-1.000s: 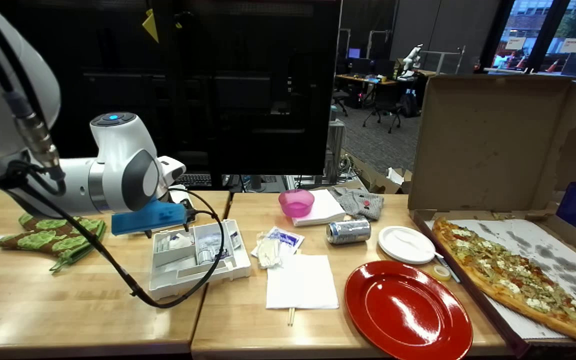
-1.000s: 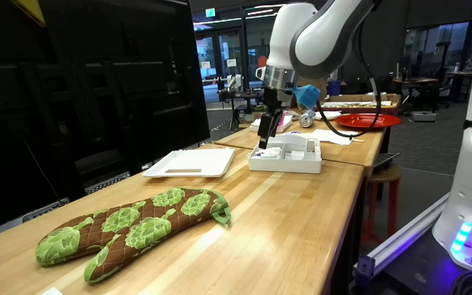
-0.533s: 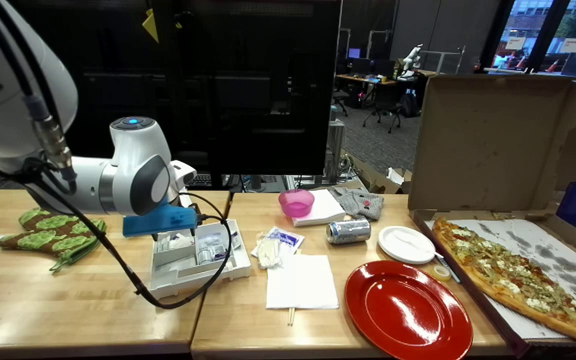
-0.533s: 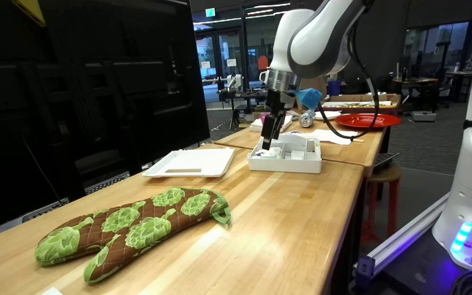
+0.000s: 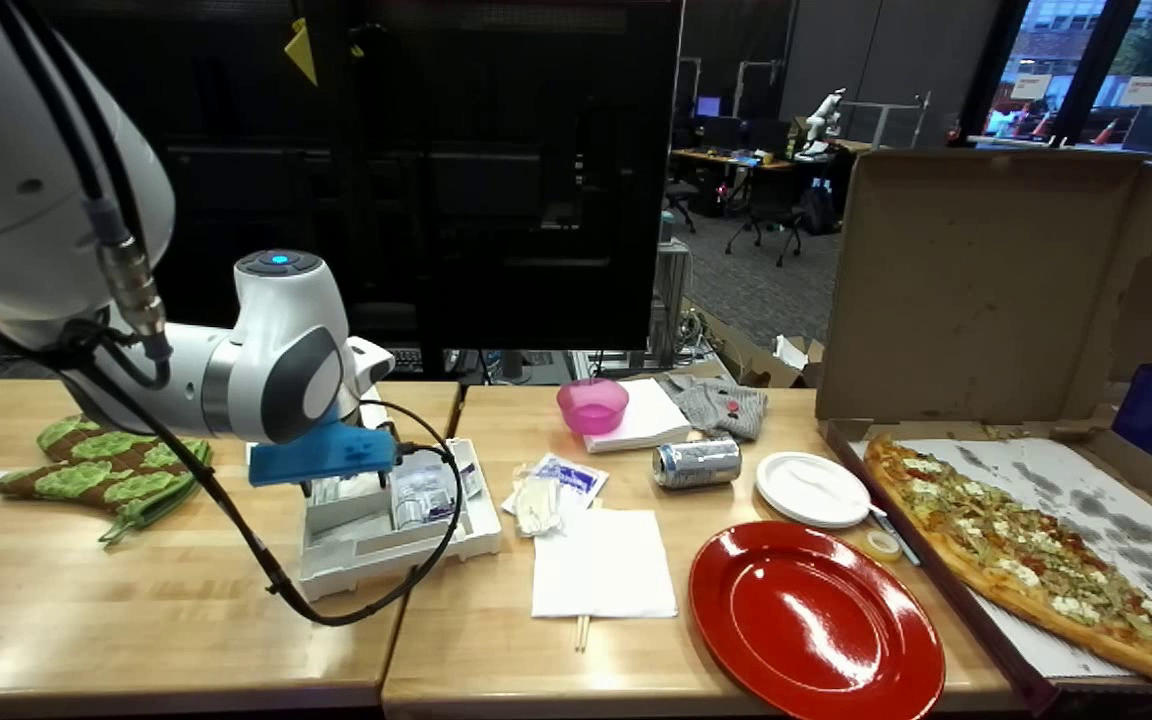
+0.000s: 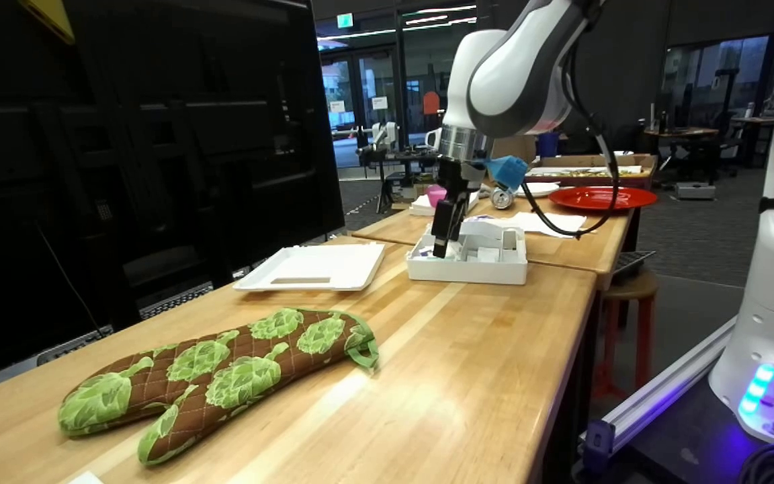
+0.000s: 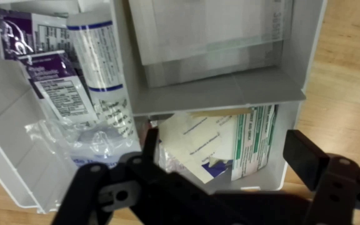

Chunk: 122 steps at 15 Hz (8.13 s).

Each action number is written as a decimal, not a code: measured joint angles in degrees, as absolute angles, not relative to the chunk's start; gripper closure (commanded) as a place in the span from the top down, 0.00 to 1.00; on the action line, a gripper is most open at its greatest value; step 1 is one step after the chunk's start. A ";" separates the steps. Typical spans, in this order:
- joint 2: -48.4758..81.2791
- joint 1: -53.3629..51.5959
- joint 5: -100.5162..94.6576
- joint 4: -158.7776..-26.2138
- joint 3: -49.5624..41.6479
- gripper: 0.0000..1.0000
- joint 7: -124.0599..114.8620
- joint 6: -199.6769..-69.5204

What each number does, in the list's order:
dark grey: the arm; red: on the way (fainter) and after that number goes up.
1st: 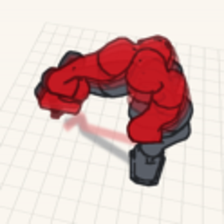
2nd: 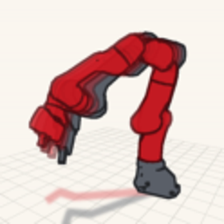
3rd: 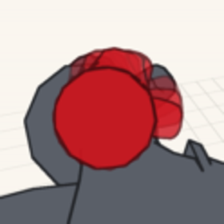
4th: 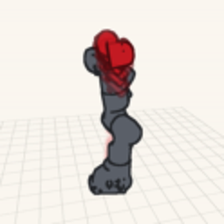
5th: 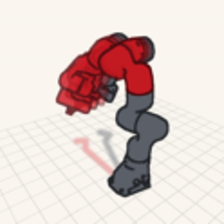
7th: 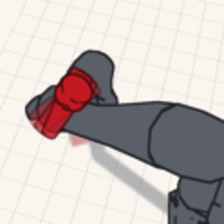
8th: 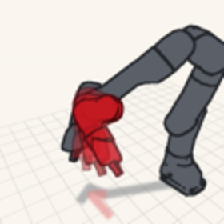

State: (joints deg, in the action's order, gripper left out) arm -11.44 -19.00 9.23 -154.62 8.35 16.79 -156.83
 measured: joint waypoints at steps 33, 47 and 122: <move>-6.84 -17.36 6.28 -150.83 9.06 0.42 15.64 -156.45; -6.97 -17.12 5.57 -149.90 9.88 0.01 15.07 -156.06; -22.75 -49.29 26.37 -149.43 -61.70 0.58 41.40 -163.00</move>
State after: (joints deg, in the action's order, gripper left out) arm -22.75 -49.29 26.37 -149.43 -61.70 41.40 -163.00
